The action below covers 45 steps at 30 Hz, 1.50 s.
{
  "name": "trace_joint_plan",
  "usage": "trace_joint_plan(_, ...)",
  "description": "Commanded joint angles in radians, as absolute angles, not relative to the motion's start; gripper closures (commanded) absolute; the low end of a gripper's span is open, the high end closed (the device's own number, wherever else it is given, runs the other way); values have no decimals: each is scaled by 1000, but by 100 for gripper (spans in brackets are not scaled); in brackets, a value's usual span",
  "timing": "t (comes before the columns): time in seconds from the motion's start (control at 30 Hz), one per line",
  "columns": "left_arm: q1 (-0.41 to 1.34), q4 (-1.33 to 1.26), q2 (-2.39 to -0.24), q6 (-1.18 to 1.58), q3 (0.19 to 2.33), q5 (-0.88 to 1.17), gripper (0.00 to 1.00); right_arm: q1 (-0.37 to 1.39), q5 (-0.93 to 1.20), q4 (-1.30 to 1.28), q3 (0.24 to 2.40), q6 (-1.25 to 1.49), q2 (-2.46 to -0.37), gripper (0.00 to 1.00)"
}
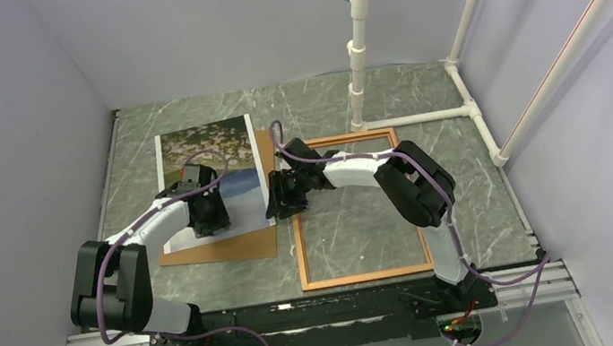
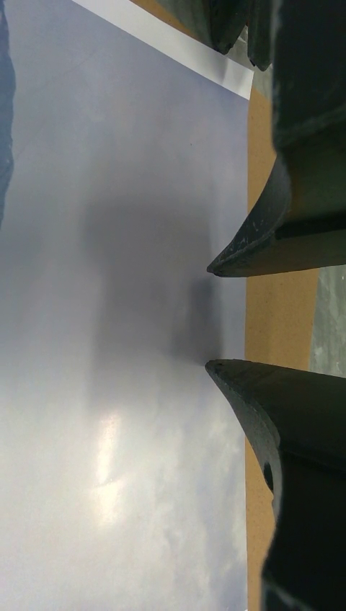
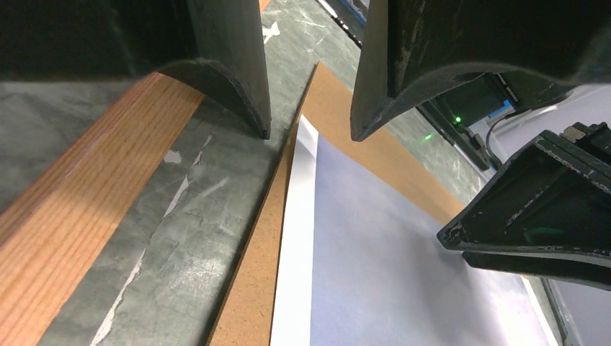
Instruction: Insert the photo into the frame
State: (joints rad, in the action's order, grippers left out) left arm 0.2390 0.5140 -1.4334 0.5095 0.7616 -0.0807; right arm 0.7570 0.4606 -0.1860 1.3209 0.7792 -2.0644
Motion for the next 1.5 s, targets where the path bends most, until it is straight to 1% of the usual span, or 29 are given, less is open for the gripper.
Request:
trace_joint_plan(0.0,241,516,-1443,494,770,-96,49,762,449,-203,1332,764,-2040,52)
trace_joint_plan(0.17,241,513,-1446,492,769,-92,49,770,482,-157,1321,789,-2047,56)
trace_joint_plan(0.23,241,511,-1447,491,767,-92,50,773,489,-156,1328,788,-2048,63)
trace_joint_plan(0.33,241,511,-1449,489,767,-94,49,775,497,-162,1342,788,-2049,71)
trace_joint_plan(0.5,241,511,-1454,486,766,-95,50,779,509,-150,1345,800,-2048,76)
trace_joint_plan(0.63,240,512,-1454,485,764,-96,50,779,520,-129,1340,812,-2058,76)
trace_joint_plan(0.87,241,525,-1447,480,770,-109,50,779,525,-47,1264,880,-2033,74)
trace_joint_plan(1.47,241,552,-1423,473,773,-121,50,778,513,9,1150,934,-2013,73)
